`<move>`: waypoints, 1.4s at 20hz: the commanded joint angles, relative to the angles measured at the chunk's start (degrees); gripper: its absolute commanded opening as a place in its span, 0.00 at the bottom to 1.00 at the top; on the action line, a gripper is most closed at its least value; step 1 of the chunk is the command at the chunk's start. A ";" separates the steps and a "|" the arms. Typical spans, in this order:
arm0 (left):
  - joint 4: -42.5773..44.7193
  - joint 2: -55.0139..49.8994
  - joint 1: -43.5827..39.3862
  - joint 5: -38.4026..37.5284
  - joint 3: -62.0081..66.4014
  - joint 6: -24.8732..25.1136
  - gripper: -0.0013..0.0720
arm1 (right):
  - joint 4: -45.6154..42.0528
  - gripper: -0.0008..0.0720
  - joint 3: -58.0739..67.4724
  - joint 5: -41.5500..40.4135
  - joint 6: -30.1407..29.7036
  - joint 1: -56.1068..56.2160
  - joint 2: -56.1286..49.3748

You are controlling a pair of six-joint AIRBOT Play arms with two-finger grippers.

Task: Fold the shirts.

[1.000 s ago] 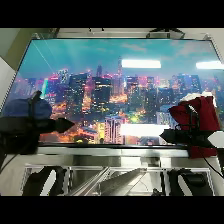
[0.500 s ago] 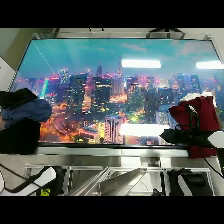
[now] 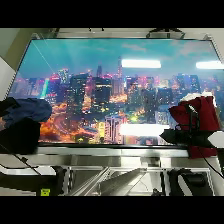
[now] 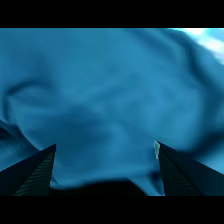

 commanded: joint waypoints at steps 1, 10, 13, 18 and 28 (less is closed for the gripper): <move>0.76 -6.80 1.81 -2.12 0.37 -0.04 0.96 | 0.02 0.04 -0.02 0.02 0.02 0.04 0.04; -8.33 -4.87 -6.05 7.41 12.04 0.13 0.03 | 0.02 0.04 -0.02 -0.04 0.02 0.04 0.02; -21.18 0.28 -11.41 11.02 16.59 0.11 0.03 | 0.07 0.04 -0.02 -0.39 0.02 0.04 0.02; -32.17 10.45 -29.35 14.69 11.32 0.20 0.03 | 0.44 0.04 -0.02 -0.39 0.02 0.04 0.02; -25.75 13.33 -57.46 4.09 -7.65 0.17 0.14 | 0.42 0.06 -0.02 -1.46 0.00 0.04 -0.02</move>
